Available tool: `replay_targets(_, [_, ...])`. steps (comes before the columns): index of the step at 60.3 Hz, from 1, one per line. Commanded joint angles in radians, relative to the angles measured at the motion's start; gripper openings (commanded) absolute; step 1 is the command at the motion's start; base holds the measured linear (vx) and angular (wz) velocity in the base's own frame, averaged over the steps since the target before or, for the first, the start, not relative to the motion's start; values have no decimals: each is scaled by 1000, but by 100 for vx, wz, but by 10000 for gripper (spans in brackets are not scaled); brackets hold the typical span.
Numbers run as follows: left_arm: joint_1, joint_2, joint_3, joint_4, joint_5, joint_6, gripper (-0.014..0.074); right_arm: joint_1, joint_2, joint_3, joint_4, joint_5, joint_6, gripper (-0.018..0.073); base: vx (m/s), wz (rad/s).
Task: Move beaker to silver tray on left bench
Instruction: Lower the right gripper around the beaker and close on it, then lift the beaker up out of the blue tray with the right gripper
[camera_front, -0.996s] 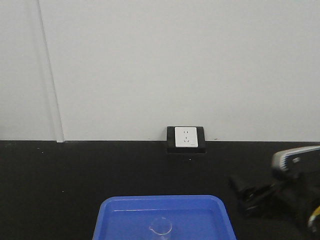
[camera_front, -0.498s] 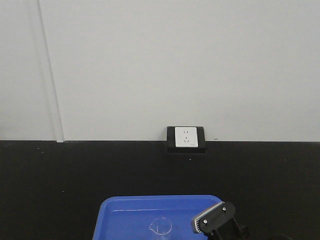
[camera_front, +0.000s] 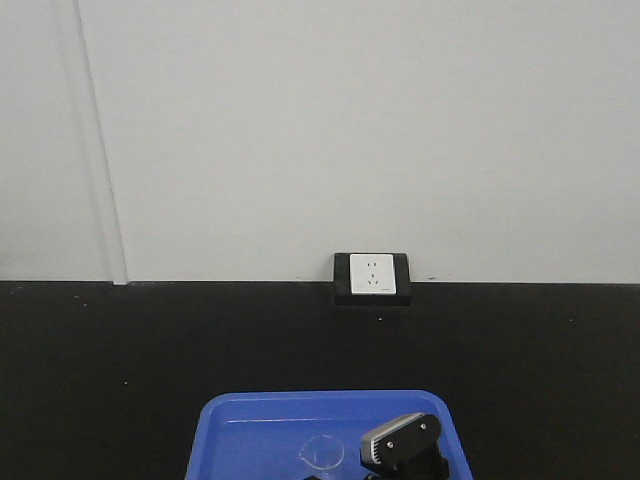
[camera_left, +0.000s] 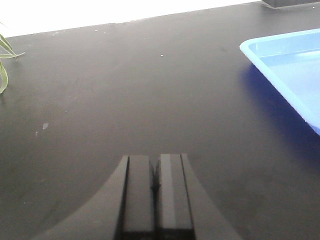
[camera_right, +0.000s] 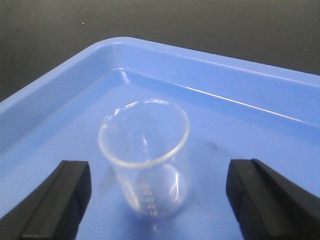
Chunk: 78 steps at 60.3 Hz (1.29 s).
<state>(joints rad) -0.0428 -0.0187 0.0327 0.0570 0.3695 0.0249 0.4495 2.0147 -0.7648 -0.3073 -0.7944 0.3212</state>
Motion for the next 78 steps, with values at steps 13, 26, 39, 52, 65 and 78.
replay_targets(13, [-7,-7,20,-3,-75,-2,1,0,66,-168,-70,-93,85,571,0,0])
replay_targets(26, [-7,-7,20,-3,-75,-2,1,0,75,-195,-85,-106,122,308,0,0])
replay_targets(39, [-7,-7,20,-3,-75,-2,1,-2,27,-187,-151,-79,203,-17,0,0])
replay_targets(52, [-7,-7,20,-3,-75,-2,1,-2,-201,-187,-310,239,255,-15,0,0])
replay_targets(65, [-7,-7,20,-3,-75,-2,1,-2,-544,-140,-458,651,494,-14,0,0])
replay_targets(78, [-7,-7,20,-3,-75,-2,1,-2,-910,125,-502,740,496,-14,0,0])
